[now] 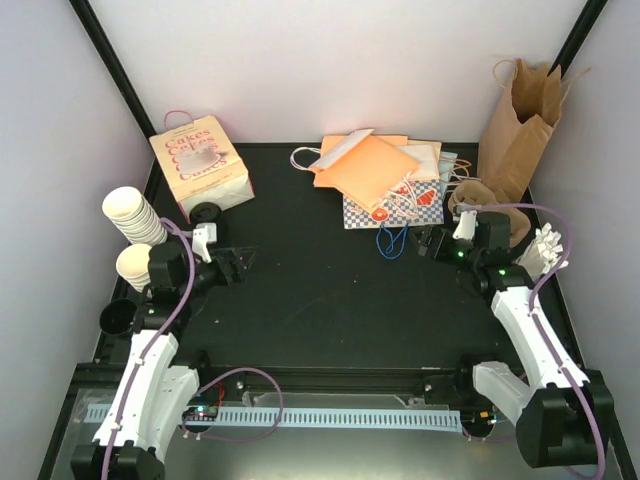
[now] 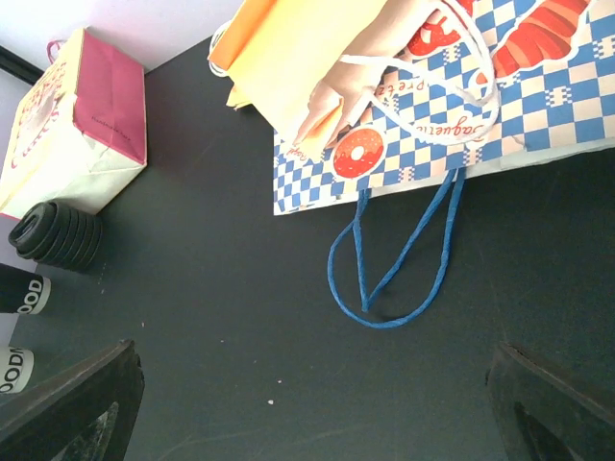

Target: Pack the takeout coffee

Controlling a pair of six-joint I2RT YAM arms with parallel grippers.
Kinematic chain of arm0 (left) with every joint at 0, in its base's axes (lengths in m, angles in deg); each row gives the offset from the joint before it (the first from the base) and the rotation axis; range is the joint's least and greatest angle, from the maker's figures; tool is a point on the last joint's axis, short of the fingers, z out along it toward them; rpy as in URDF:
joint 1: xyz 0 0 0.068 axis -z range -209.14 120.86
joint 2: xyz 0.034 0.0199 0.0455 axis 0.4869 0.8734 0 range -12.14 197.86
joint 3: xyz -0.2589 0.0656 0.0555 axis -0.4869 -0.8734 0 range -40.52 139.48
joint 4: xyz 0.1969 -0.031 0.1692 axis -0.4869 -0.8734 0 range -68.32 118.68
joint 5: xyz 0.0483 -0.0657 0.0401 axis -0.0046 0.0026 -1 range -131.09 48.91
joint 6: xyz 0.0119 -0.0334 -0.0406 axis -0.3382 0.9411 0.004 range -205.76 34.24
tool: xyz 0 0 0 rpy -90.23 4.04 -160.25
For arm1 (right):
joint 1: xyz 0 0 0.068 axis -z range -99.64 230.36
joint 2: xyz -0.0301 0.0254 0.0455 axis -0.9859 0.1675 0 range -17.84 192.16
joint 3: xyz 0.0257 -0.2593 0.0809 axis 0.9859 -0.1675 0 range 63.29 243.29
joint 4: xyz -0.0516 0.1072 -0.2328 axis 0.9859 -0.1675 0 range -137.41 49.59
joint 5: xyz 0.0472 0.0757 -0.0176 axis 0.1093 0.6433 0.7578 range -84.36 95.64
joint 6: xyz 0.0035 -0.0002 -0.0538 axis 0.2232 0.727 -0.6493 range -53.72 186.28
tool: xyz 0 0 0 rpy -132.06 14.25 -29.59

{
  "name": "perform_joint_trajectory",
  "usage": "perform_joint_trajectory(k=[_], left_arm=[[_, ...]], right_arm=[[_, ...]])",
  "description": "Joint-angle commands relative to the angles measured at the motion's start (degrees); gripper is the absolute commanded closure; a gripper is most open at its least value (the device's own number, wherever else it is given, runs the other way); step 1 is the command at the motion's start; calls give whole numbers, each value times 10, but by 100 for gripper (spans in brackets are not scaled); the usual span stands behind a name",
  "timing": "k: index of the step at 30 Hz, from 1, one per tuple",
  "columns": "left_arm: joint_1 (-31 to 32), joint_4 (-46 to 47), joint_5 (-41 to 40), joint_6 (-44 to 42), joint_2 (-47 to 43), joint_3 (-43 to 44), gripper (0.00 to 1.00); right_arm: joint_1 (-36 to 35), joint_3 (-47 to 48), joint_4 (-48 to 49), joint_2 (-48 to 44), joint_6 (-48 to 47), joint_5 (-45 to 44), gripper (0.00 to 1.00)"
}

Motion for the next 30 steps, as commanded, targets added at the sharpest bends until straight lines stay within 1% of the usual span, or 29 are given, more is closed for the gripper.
perform_joint_trajectory(k=[1, 5, 10, 15, 18, 23, 27, 30], left_arm=[[1, 53, 22, 24, 8, -12, 1], [12, 128, 64, 57, 46, -35, 1], [37, 192, 82, 70, 85, -47, 1], [42, 216, 81, 83, 98, -47, 1], [43, 213, 70, 80, 83, -45, 1], [43, 166, 18, 47, 43, -44, 1], [43, 148, 7, 33, 26, -43, 1], [42, 140, 4, 27, 28, -39, 1]], right_arm=[[-14, 3, 32, 13, -3, 5, 0], [-52, 21, 42, 39, 4, -26, 0], [-80, 51, 59, 85, 11, -53, 0], [-98, 101, 61, 162, 15, -76, 0], [-110, 131, 66, 206, 21, -92, 0], [-115, 199, 54, 293, 39, -123, 0], [-114, 252, 44, 355, 52, -143, 3], [-112, 284, 42, 388, 62, -153, 4]])
